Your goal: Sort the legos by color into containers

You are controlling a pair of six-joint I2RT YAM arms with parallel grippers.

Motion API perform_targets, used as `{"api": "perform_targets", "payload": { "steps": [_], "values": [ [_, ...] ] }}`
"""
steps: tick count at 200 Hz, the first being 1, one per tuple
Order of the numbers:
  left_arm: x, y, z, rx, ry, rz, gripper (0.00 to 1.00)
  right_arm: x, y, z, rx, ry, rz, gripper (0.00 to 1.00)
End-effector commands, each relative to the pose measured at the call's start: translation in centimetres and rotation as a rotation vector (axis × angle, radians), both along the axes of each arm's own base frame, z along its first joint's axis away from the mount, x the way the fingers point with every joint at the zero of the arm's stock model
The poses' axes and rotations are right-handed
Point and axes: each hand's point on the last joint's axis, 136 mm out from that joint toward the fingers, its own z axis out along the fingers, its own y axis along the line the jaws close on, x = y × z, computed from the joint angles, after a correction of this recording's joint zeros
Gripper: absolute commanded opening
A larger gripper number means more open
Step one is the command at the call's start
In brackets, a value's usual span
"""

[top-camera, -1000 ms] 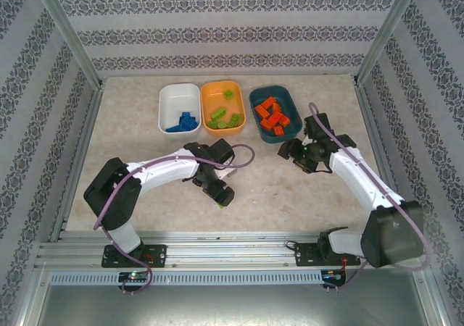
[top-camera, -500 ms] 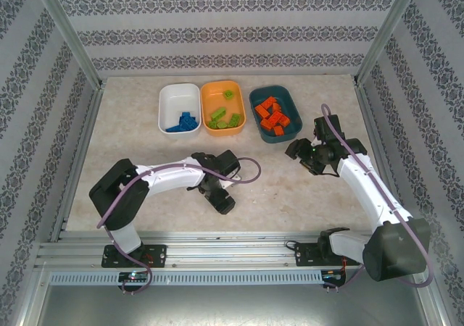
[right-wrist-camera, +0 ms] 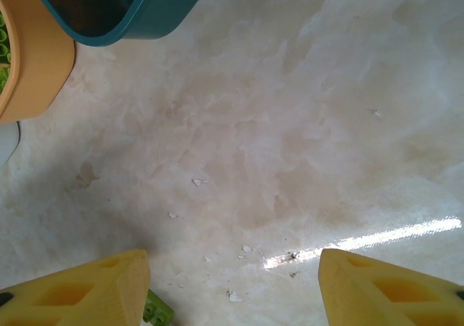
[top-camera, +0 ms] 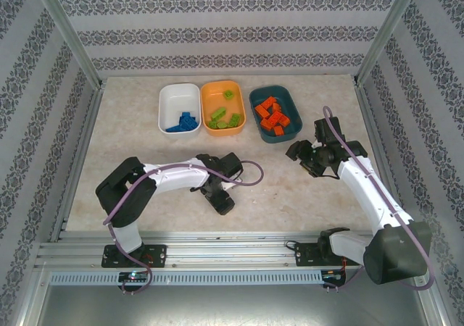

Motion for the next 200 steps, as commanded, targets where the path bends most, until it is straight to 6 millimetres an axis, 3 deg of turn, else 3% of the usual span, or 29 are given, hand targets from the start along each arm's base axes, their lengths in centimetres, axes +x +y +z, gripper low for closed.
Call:
{"api": "perform_targets", "payload": {
  "steps": [1, 62, 116, 162, 200],
  "values": [
    [-0.3, -0.6, -1.3, 0.017, 0.018, -0.036, 0.75, -0.5, -0.2, -0.3, -0.014, 0.008, -0.016, 0.63],
    [-0.6, -0.4, -0.8, 0.018, 0.021, -0.016, 0.58, 0.0, 0.1, -0.2, -0.009, -0.002, -0.007, 0.63],
    [0.4, 0.7, 2.4, 0.007, -0.034, 0.061, 0.58, 0.7, 0.8, -0.7, 0.002, 0.004, 0.013, 0.63],
    [3.9, 3.5, 7.2, -0.027, -0.114, 0.177, 0.59, 1.2, 1.8, -1.4, 0.007, 0.019, 0.041, 0.63],
    [9.2, 6.2, 11.8, -0.072, -0.195, 0.293, 0.59, 1.3, 2.6, -1.7, 0.008, 0.029, 0.072, 0.63]
  ]
}}
